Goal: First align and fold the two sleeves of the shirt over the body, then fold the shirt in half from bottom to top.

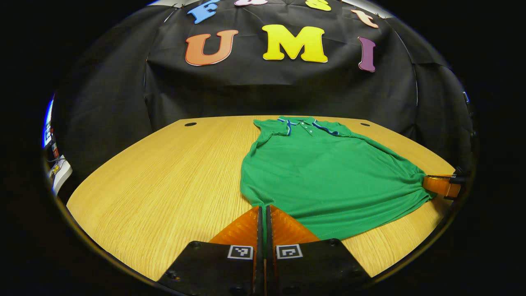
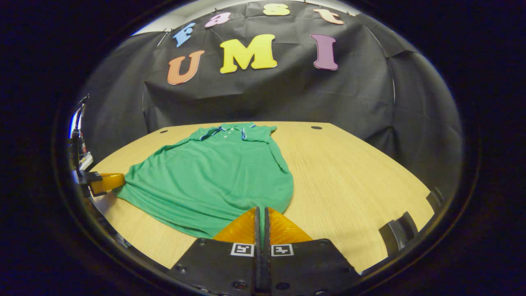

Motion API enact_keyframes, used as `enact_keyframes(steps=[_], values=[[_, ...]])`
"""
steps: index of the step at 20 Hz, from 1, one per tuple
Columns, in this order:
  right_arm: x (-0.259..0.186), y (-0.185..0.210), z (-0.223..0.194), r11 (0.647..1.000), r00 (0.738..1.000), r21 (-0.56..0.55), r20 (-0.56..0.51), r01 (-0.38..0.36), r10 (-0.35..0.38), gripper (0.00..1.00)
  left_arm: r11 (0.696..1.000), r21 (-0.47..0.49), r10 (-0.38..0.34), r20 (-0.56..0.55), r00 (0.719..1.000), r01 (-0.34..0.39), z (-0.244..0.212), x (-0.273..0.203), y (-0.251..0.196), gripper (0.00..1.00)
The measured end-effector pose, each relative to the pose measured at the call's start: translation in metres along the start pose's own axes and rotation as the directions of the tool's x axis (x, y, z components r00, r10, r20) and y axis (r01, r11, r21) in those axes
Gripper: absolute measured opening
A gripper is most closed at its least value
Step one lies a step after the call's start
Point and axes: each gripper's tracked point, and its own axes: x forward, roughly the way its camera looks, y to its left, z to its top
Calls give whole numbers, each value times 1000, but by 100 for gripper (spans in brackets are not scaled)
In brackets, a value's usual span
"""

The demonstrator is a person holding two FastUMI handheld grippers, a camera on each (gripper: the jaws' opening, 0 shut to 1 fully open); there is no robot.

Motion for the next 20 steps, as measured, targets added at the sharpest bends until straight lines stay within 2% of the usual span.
enact_keyframes(steps=[4, 9, 12, 16, 20], values=[[-7, 8, 36, 998, 997, 17, 49, -53, 52, 1, 1000, 13, 5, 66, 998, -5, 41, -8, 5, 8], [13, 10, 107, 999, 983, -40, 176, -37, 44, 0, 999, 48, -6, 186, 982, -3, 109, 9, 7, 8], [49, 12, 156, 999, 970, -23, 241, -38, 43, 0, 1000, 24, 9, 230, 973, -15, 143, 42, 13, 7], [110, 20, 225, 999, 957, 3, 290, -37, 34, 0, 1000, 13, 8, 256, 967, -12, 192, 105, 18, 7], [182, 28, 293, 1000, 932, 5, 361, -16, 14, 0, 1000, 10, 4, 294, 956, -7, 249, 174, 20, 10]])
